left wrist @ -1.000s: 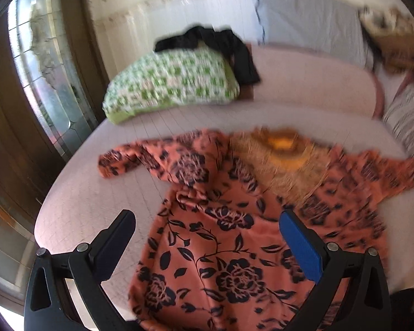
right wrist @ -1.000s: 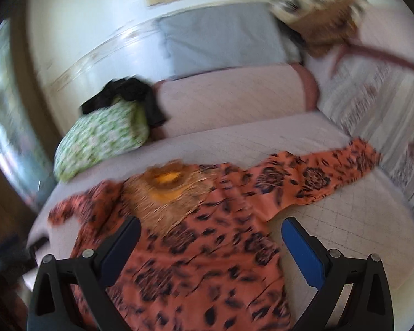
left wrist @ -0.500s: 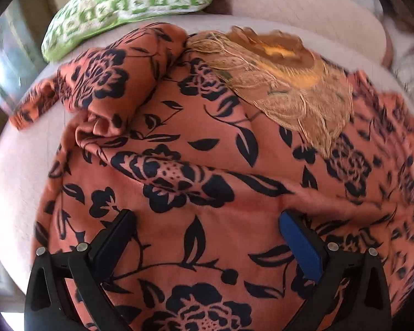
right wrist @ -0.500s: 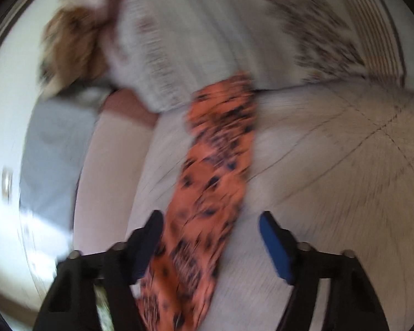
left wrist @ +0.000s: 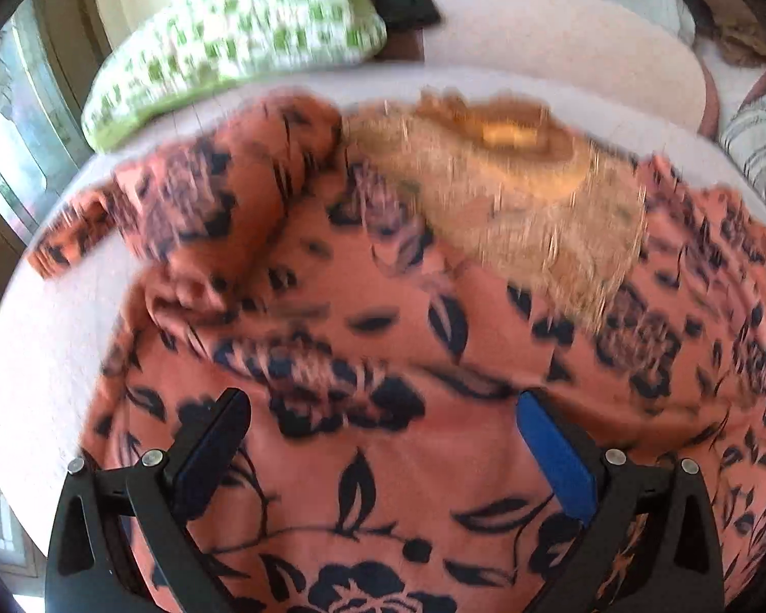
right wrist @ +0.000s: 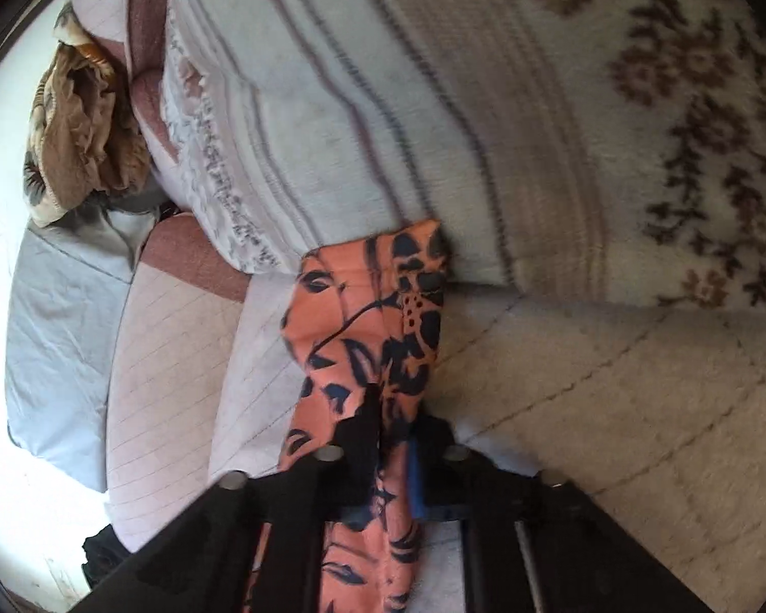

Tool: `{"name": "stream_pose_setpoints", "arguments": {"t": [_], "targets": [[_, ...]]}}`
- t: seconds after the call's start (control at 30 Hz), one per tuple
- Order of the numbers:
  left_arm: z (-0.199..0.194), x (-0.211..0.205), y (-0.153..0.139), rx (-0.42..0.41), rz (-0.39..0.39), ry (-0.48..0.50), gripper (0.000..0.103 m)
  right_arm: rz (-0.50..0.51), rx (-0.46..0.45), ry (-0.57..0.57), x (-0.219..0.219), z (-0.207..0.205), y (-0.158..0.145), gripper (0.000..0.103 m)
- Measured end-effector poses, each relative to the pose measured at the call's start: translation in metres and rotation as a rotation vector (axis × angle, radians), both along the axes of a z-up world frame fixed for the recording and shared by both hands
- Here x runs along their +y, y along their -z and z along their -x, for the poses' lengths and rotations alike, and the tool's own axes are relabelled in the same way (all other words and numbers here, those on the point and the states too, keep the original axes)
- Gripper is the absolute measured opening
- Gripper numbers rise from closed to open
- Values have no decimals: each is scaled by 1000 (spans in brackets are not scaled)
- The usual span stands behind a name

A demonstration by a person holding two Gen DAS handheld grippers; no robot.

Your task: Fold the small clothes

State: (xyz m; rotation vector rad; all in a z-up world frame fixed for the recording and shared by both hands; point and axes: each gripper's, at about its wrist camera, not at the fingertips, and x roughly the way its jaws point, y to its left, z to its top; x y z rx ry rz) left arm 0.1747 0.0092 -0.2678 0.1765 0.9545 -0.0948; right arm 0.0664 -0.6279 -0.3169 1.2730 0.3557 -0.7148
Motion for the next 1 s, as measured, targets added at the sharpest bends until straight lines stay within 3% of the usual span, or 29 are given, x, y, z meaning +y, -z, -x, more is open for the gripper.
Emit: {"name": "stream_pose_setpoints", "arguments": {"t": [0.13,0.23,0.43,0.57,0.73,0.8,0.83,0.87,1.0], "targets": [[7,-4,-26,-147,-20,0,103,114,-99,-128,35,-26,-52,6],[8,4,-33,-173,-33,-28,103,176,-184,-278,84,-53,-96,6],[5,44,-48,-219,4,-178,103,185,-334,-594,217,-107,-153,6],[9,76,-56,-243,31,-270,103,112,-402,-772,309,-134,-153,6],[10,105,-62,-263,56,-343,103,-11,-379,-968,421,-156,-116,13],[12,114,-64,-273,61,-367,103,-164,-338,-1096,460,-165,-94,45],[13,119,-65,-276,70,-380,103,-234,-339,-1137,470,-170,-86,82],[12,122,-65,-276,81,-387,103,-256,-353,-1138,472,-170,-81,90],[10,129,-67,-263,166,-386,103,-127,-373,-1091,448,-145,-97,90]]}}
